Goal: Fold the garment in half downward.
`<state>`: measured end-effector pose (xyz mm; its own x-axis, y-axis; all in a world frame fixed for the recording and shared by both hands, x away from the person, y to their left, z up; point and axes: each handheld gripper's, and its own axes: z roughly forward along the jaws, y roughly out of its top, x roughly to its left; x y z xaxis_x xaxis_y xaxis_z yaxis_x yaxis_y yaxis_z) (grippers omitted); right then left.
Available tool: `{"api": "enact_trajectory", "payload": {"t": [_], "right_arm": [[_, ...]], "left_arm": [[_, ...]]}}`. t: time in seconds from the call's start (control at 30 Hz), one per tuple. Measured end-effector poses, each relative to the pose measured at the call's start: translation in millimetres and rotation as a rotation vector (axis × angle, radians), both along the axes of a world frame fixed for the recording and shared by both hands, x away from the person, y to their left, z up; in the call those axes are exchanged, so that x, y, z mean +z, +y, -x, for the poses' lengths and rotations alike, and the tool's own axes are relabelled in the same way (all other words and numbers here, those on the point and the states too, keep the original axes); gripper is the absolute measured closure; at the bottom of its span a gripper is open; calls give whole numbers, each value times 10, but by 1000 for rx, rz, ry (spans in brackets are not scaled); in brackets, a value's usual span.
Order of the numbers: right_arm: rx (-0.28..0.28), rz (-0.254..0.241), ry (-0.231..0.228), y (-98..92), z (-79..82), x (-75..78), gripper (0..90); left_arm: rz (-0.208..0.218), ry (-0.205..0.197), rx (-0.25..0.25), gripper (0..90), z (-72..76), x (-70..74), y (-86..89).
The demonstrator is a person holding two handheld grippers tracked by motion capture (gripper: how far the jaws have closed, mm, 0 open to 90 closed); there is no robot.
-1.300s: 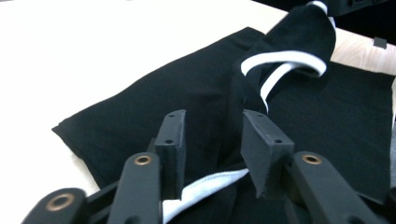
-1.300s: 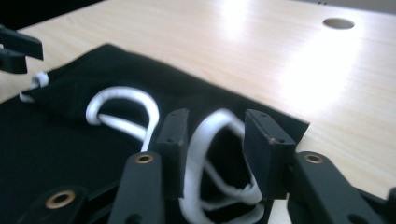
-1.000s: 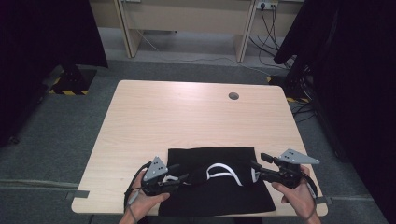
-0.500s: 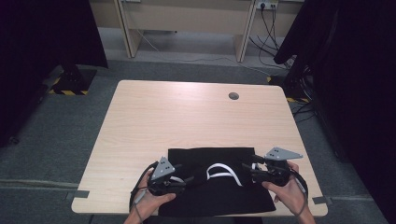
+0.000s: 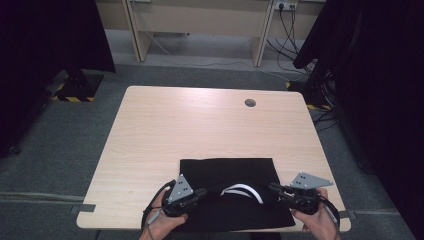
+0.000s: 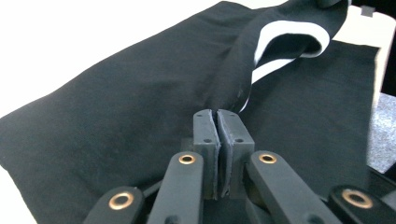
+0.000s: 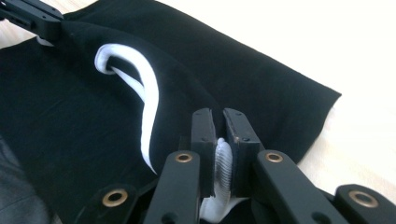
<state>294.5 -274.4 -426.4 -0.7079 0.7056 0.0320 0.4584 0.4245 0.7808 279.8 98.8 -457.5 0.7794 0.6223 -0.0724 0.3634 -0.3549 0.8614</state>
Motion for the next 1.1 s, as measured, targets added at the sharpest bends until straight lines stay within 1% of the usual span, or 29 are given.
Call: {"api": "enact_trajectory", "payload": {"t": [0.07,0.13,0.17,0.2,0.23,0.27,0.3,0.33,0.37,0.43,0.5,0.57,0.63,0.67,0.7,0.73,0.77,0.8,0.83,0.87,0.97,1.0,1.03,1.1], "right_arm": [[-7,-17,-2,-41,70,-26,833],[-12,-27,3,-74,152,-76,823],[-12,-33,6,-82,179,-97,811],[-15,-38,20,-94,224,-129,791],[-19,-43,24,-105,247,-146,768],[-31,-58,29,-121,284,-166,721],[-39,-68,31,-136,305,-168,658],[-50,-78,34,-149,317,-160,594],[-61,-86,32,-164,319,-142,564],[-71,-98,21,-186,309,-91,542],[-77,-100,7,-184,264,-30,534],[-79,-98,3,-162,208,0,525],[-80,-93,13,-128,144,-4,513],[-80,-89,17,-114,118,-15,508],[-82,-82,26,-90,75,-41,505],[-81,-70,35,-71,40,-70,501],[-83,-65,42,-55,14,-96,495],[-87,-50,51,-34,-29,-144,491],[-89,-40,56,-23,-52,-174,487],[-91,-32,67,-14,-85,-220,479],[-97,-22,82,-13,-133,-300,466],[-99,-17,89,-14,-144,-324,463],[-98,-12,90,-16,-149,-335,463],[-96,8,91,-17,-156,-360,462]], "left_arm": [[-2,-2,-8,868,61,5,23],[-3,8,-16,866,104,-13,44],[-5,12,-18,865,133,-34,58],[-5,15,-21,865,150,-45,66],[2,22,-26,863,174,-62,80],[14,30,-33,853,190,-70,91],[26,44,-39,822,208,-71,98],[41,49,-37,777,228,-61,101],[50,46,-41,748,247,-38,101],[71,35,-43,686,260,26,95],[76,29,-36,641,231,77,93],[83,30,-14,581,175,98,100],[87,40,5,530,120,101,109],[91,45,28,504,85,100,116],[87,56,45,469,59,90,115],[72,66,56,425,37,76,112],[46,80,75,378,8,41,105],[34,82,86,351,-4,17,105],[18,95,101,330,-15,-23,105],[6,104,106,306,-18,-46,107],[-33,133,118,268,-9,-133,125],[-45,137,119,259,-7,-150,129],[-66,137,122,255,-4,-177,137],[-87,143,127,255,-10,-220,144]]}}
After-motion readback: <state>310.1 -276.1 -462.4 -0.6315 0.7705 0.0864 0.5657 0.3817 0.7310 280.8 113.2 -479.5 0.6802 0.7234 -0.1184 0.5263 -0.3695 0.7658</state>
